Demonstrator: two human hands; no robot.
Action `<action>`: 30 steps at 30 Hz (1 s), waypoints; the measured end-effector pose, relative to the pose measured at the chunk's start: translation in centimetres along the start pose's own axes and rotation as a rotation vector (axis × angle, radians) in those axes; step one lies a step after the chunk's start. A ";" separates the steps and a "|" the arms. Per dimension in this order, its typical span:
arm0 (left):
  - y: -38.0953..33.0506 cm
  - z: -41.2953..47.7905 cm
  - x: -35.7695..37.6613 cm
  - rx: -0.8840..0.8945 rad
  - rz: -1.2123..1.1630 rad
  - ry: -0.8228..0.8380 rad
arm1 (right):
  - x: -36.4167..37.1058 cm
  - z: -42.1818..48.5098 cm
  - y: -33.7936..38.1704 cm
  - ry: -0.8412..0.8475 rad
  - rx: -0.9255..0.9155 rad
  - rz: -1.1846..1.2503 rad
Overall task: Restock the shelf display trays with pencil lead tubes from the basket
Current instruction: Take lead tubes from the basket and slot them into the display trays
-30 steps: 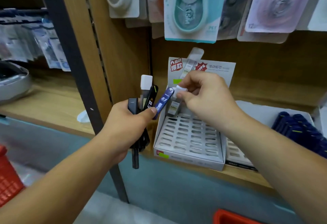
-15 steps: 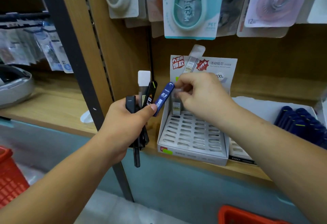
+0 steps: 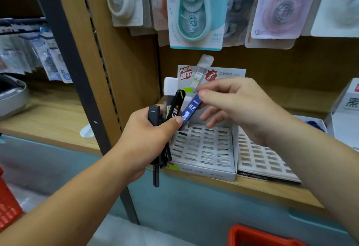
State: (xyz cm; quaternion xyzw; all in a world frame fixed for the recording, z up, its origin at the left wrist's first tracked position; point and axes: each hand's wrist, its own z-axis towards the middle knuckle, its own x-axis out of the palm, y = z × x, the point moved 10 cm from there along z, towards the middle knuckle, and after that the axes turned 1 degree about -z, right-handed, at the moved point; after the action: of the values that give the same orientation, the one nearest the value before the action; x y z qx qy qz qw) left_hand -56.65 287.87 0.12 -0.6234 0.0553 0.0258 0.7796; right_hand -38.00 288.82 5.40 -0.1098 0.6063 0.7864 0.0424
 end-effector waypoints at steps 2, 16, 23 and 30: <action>-0.5 -0.1 1.8 0.016 -0.007 0.046 | -1.1 -1.1 0.1 -0.019 -0.016 0.025; -2.1 -1.4 13.1 -0.053 0.026 0.255 | -11.8 -6.1 1.4 -0.160 -0.074 -0.116; -1.5 -2.2 13.2 -0.120 -0.013 0.324 | -9.9 -6.4 -1.8 -0.169 0.060 0.061; -0.6 -1.5 8.8 -0.130 0.026 0.351 | -5.4 -3.9 -0.9 -0.040 0.050 0.053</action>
State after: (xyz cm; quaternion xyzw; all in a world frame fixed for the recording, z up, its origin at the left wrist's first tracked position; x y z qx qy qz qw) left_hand -47.92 286.03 -0.70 -0.6666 0.1966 -0.0697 0.7157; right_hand -32.09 285.67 4.80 -0.0769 0.6276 0.7739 0.0361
